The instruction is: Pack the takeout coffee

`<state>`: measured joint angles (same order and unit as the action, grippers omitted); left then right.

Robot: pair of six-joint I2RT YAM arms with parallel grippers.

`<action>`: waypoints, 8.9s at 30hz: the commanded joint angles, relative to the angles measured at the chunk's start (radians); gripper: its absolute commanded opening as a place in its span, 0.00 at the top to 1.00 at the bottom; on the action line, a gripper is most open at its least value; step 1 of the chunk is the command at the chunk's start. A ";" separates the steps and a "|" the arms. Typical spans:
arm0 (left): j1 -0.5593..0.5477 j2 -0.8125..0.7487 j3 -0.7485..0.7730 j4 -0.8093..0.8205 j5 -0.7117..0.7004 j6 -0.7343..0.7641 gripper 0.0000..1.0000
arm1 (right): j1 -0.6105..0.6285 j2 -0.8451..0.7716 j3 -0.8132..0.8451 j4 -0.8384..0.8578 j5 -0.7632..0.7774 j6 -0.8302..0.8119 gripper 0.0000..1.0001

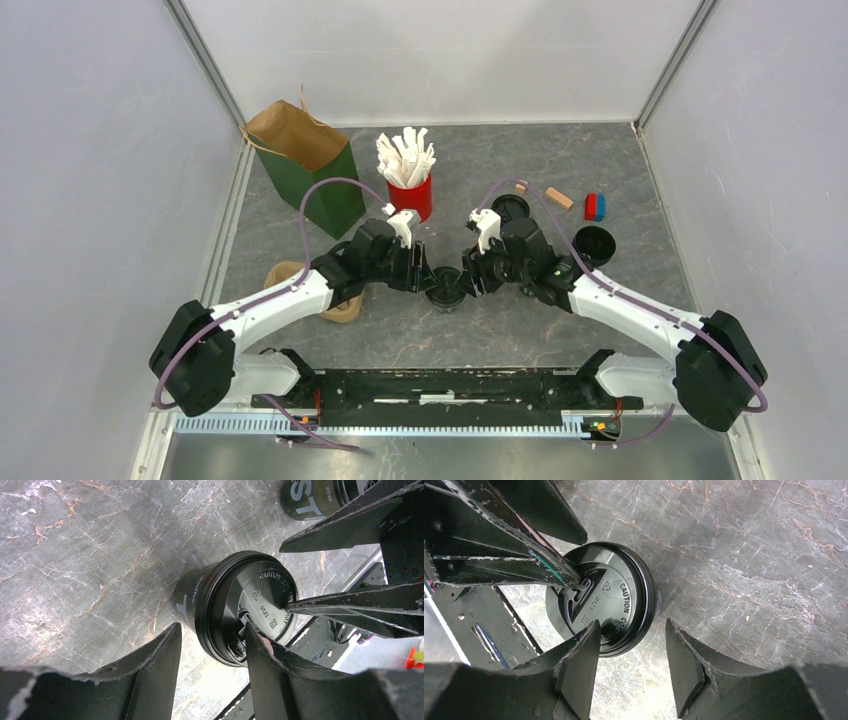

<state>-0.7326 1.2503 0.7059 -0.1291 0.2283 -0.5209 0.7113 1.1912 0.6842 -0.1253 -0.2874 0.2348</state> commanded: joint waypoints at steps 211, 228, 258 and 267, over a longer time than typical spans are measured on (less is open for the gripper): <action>-0.144 0.118 0.011 0.148 -0.101 -0.401 0.35 | -0.223 -0.178 -0.284 0.308 -0.186 0.218 0.59; -0.131 0.235 0.188 -0.095 -0.112 -0.084 0.46 | -0.227 -0.170 -0.091 0.039 -0.078 0.012 0.44; -0.038 0.313 0.205 -0.086 0.095 0.092 0.46 | -0.260 -0.044 -0.154 0.073 -0.148 -0.073 0.69; -0.025 0.350 0.160 -0.074 0.085 0.090 0.46 | -0.297 -0.071 -0.366 0.218 -0.159 -0.006 0.69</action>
<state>-0.7673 1.5452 0.9195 -0.1238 0.3656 -0.5076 0.4297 1.0904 0.4408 0.1555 -0.5152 0.2306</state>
